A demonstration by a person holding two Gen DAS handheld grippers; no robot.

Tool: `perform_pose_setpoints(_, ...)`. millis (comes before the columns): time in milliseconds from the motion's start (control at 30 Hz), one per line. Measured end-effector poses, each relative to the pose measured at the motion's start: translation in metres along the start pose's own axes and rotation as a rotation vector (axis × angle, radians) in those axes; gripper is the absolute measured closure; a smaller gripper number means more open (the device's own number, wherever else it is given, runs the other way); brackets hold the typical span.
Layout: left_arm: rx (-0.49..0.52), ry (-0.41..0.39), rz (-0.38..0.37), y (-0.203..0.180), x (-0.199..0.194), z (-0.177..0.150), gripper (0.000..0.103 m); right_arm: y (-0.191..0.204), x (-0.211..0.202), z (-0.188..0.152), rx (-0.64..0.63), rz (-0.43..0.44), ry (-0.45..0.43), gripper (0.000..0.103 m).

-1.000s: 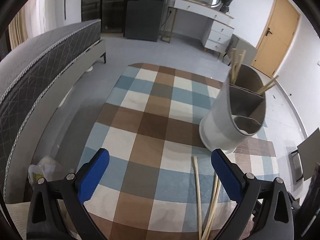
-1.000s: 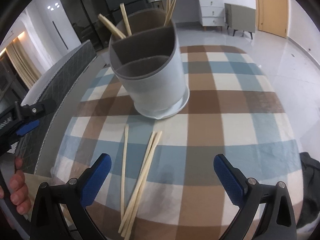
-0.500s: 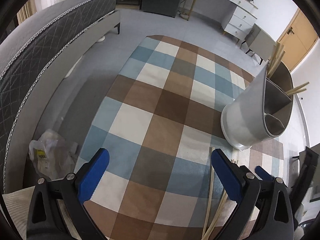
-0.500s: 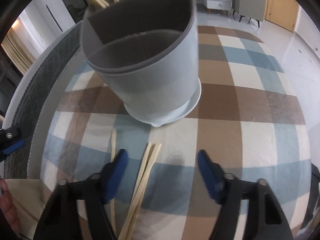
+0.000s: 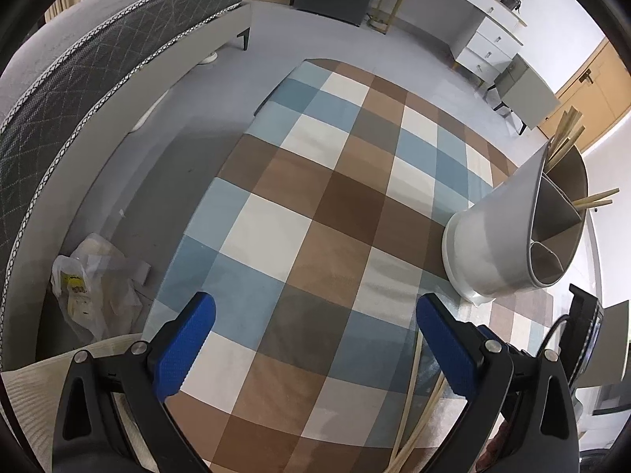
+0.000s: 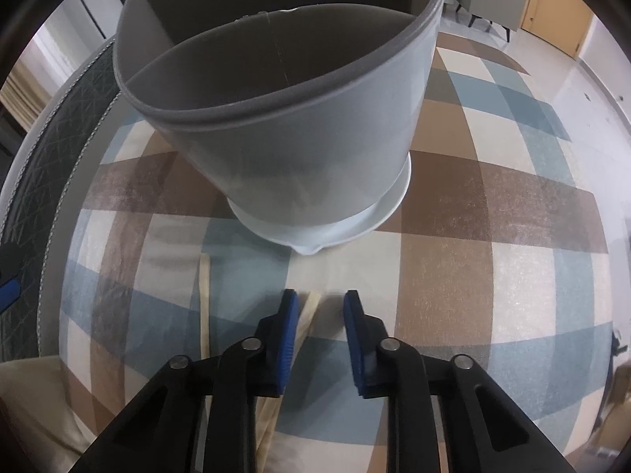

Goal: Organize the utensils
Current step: 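Lower the right gripper onto the chopsticks beside the holder and close on one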

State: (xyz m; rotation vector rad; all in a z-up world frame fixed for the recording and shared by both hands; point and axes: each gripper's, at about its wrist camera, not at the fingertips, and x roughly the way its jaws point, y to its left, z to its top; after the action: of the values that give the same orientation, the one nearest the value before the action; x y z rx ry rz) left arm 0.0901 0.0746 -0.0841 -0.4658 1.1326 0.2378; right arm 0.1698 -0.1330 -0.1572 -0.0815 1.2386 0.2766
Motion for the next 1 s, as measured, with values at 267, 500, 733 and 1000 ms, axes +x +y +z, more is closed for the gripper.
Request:
perform_pose_setpoints(267, 0.0, 0.001, -0.002, 0.001, 0.001, 0.001, 0.004, 0.0, -0.005, -0.001, 0.048, 0.004, -0.027, 0.097)
perform_pose_setpoints(500, 0.026, -0.002, 0.009, -0.003, 0.002, -0.001, 0.004, -0.028, -0.04, -0.012, 0.139, 0.086, -0.127, 0.097)
perform_pose_setpoints(733, 0.075, 0.008, 0.014, -0.011, 0.007, -0.007, 0.004, -0.068, -0.071, -0.029, 0.281, 0.202, -0.208, 0.098)
perform_pose_setpoints(1000, 0.136, 0.046, -0.013, -0.026, 0.017, -0.018, 0.004, -0.096, -0.088, -0.039, 0.427, 0.36, -0.283, 0.1)
